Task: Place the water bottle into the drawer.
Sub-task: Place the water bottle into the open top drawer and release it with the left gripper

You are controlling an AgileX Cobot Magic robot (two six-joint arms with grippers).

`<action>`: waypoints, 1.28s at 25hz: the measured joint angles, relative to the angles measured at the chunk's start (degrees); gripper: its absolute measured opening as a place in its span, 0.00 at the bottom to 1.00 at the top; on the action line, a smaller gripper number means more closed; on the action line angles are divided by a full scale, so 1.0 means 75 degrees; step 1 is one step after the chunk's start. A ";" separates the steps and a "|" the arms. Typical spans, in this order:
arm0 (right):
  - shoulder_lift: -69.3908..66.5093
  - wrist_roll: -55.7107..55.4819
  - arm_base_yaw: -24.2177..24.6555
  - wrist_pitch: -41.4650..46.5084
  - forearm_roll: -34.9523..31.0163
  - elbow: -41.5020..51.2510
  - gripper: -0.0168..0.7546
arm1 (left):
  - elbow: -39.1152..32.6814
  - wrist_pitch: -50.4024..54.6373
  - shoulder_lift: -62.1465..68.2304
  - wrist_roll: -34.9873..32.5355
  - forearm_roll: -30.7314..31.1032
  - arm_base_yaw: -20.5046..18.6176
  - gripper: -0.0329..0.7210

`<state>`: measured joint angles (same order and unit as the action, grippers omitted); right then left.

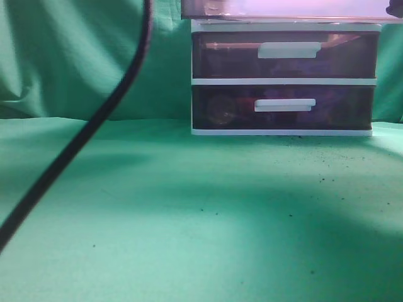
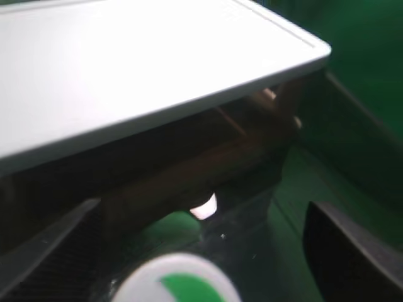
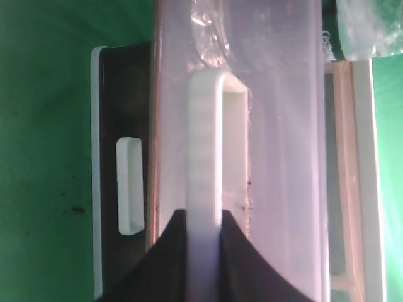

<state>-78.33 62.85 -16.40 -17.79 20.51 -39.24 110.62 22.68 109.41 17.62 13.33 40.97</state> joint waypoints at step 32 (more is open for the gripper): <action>-0.0050 0.0178 -0.0012 0.0152 -0.0256 -0.0337 0.14 | 0.0590 0.1840 -0.0543 -0.0402 0.2473 0.0468 0.04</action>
<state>-78.71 64.19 -16.49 -16.65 18.58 -41.77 115.04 36.48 105.33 14.61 31.87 44.48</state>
